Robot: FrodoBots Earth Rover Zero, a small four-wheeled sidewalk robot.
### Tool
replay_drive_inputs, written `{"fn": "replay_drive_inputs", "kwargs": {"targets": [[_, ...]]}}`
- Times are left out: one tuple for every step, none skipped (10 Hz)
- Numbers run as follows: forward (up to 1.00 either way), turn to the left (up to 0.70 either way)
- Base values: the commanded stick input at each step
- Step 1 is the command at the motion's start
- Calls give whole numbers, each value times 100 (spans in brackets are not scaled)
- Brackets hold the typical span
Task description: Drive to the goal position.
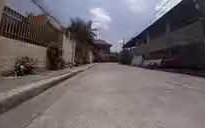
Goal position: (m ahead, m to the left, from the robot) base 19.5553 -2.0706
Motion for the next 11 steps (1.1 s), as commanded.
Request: {"fn": "replay_drive_inputs", "kwargs": {"targets": [[90, 0], [90, 0], [90, 0], [90, 0], [90, 0], [90, 0], [90, 0], [90, 0], [90, 0], [90, 0], [90, 0]]}}
